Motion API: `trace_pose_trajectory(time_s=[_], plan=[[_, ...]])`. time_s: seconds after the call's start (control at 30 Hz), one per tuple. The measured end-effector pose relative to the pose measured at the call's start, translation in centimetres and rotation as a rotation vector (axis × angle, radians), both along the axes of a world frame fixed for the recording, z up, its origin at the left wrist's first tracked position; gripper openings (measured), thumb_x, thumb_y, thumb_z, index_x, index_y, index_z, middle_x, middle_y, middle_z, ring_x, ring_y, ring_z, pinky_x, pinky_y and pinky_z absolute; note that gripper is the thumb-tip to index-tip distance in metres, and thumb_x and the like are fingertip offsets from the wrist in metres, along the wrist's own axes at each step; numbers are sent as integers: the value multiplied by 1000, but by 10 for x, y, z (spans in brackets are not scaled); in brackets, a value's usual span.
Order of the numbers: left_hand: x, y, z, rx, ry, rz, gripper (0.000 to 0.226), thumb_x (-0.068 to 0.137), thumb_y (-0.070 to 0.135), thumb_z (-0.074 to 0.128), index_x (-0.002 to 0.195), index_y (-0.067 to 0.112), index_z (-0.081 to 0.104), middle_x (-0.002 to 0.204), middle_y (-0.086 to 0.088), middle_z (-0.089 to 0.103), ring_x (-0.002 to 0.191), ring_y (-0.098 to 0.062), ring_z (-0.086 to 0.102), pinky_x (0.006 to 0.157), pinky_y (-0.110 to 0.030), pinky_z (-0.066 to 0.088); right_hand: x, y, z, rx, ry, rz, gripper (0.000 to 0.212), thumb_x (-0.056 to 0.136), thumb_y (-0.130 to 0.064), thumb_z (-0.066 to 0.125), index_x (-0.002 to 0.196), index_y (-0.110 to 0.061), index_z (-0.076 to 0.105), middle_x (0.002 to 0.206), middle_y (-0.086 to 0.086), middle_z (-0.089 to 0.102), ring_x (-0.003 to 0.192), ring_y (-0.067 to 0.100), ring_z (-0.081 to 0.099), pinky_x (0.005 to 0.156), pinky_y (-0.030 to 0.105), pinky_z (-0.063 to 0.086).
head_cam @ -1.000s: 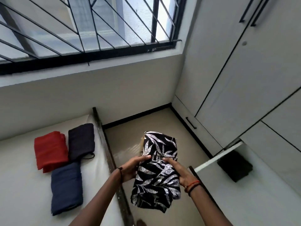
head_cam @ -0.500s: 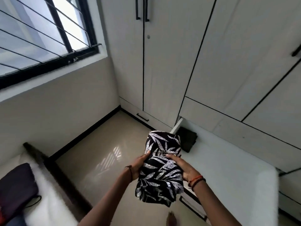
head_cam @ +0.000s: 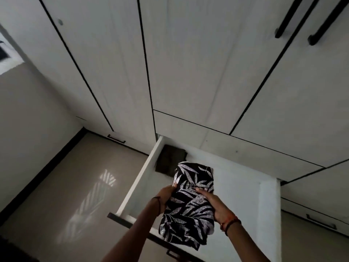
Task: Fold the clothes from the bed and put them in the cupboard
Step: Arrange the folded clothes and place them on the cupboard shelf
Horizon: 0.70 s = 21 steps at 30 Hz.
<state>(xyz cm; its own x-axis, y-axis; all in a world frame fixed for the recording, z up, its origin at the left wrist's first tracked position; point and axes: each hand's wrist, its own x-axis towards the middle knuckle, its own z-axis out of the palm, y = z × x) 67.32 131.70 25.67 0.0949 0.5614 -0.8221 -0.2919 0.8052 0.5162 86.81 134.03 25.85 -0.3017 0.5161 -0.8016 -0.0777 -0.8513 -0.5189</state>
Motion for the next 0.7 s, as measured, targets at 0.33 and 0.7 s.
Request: trace_pose_trajectory(time_s=[0.33, 0.7], plan=[[41, 72, -101, -96, 197, -138, 35, 94, 34, 54, 116, 9, 64, 114, -19, 66, 105, -35, 62, 94, -47, 50, 43, 34, -90, -205, 69, -207, 50, 63, -18, 74, 108, 0, 66, 107, 23, 68, 91, 34, 67, 78, 37, 52], [53, 168, -265, -66, 246, -87, 34, 97, 31, 49, 125, 13, 58, 122, -17, 61, 104, -36, 62, 90, -47, 53, 38, 124, -252, -159, -20, -340, 44, 81, -10, 66, 122, 4, 58, 114, 22, 67, 102, 35, 66, 74, 38, 56]])
